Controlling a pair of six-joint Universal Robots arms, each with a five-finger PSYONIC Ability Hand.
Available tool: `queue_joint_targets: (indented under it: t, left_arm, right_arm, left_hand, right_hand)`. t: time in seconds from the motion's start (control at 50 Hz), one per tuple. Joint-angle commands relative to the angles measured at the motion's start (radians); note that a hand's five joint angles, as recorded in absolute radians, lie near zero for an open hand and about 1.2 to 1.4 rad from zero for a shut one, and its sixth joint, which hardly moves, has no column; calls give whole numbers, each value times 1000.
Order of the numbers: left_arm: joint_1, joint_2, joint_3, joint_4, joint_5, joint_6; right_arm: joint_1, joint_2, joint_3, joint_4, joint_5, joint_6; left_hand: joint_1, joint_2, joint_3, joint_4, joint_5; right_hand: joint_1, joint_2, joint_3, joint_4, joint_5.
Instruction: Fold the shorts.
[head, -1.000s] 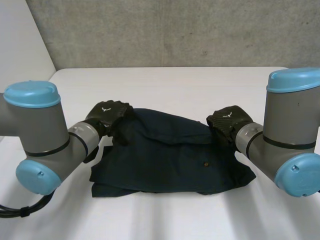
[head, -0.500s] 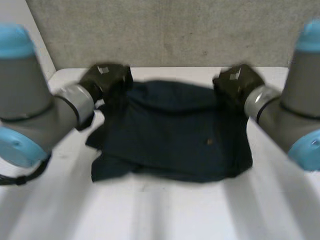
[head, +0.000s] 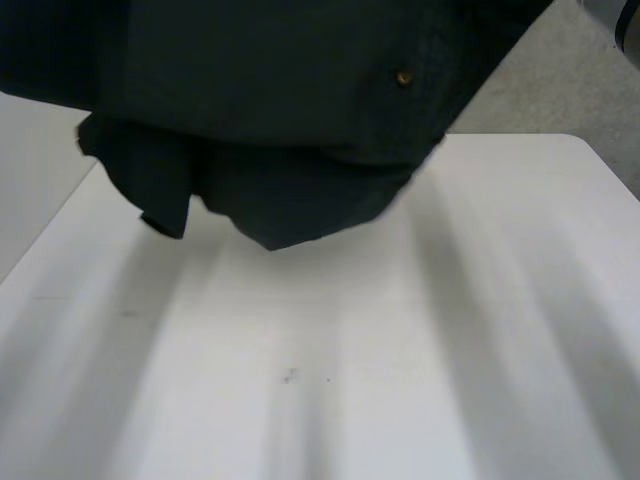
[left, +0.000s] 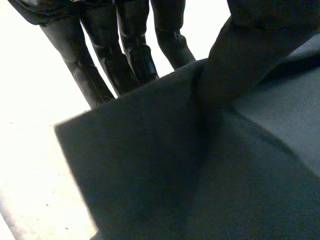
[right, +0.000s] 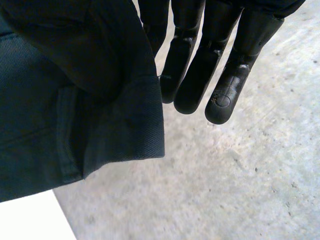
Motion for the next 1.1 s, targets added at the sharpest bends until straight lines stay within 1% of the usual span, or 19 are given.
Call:
queue_joint_targets:
  t: [0.02,0.08,0.22,0.32,0.4,0.46,0.54,0.62,0.64,0.66,0.7,0.72,0.74,0.78,0.8,0.82,0.88,0.94,1.1]
  left_arm:
    - [-19,9,-35,46,-29,-17]
    - [-30,9,-42,49,-31,-17]
    - [-44,41,-65,45,-28,-18]
    - [-41,29,-195,26,-25,-9]
    - [-41,-21,-302,31,-25,-7]
    - [-41,-141,-322,31,-26,2]
    - [-45,-296,-264,34,-32,14]
    - [-48,-434,-65,95,-39,11]
    - [-50,-458,-10,118,-45,12]
    - [-50,-500,109,164,-67,11]
    - [-50,-531,235,215,-106,12]
    - [-51,-544,300,242,-132,12]
    - [-51,-563,417,302,-188,12]
    - [-54,-571,510,368,-236,12]
    - [-57,-572,562,430,-279,9]
    - [-61,-568,564,458,-293,5]
    - [-90,-529,514,535,-309,2]
    - [-108,-471,424,552,-307,2]
    - [-84,-278,-122,580,-289,-15]
  right_arm:
    - [0,-47,68,-20,-27,91]
    - [-11,-60,68,11,-32,83]
    - [7,-81,57,-14,-29,94]
    - [-5,-72,155,115,-56,94]
    - [-5,1,249,174,-70,69]
    - [0,80,264,160,-63,42]
    - [-2,184,223,88,-54,41]
    - [0,293,106,-42,5,43]
    - [0,322,48,-99,38,43]
    - [1,333,16,-131,57,43]
    - [3,350,-56,-209,86,46]
    - [6,361,-122,-316,104,46]
    - [6,361,-144,-364,108,45]
    - [7,356,-175,-470,112,43]
    - [7,345,-176,-572,115,46]
    - [7,335,-172,-617,115,45]
    - [9,283,-118,-737,120,43]
    - [8,250,-55,-741,114,43]
    - [9,212,183,-675,100,42]
  left_hand:
    - [263,202,206,201,266]
    - [263,202,206,201,266]
    - [263,202,206,201,266]
    - [263,202,206,201,266]
    - [263,202,206,201,266]
    - [263,202,206,201,266]
    - [263,202,206,201,266]
    - [263,202,206,201,266]
    - [263,202,206,201,266]
    - [263,202,206,201,266]
    - [263,202,206,201,266]
    - [263,202,206,201,266]
    - [263,202,206,201,266]
    - [263,202,206,201,266]
    - [263,202,206,201,266]
    - [263,202,206,201,266]
    - [263,202,206,201,266]
    - [263,202,206,201,266]
    - [263,202,206,201,266]
  right_hand:
    - [413,223,215,204,228]
    - [413,223,215,204,228]
    - [413,223,215,204,228]
    - [413,223,215,204,228]
    - [413,223,215,204,228]
    - [413,223,215,204,228]
    - [413,223,215,204,228]
    - [413,223,215,204,228]
    - [413,223,215,204,228]
    - [413,223,215,204,228]
    - [413,223,215,204,228]
    - [413,223,215,204,228]
    - [413,223,215,204,228]
    - [413,223,215,204,228]
    - [413,223,215,204,228]
    - [413,223,215,204,228]
    - [413,223,215,204,228]
    - [413,223,215,204,228]
    - [413,223,215,204,228]
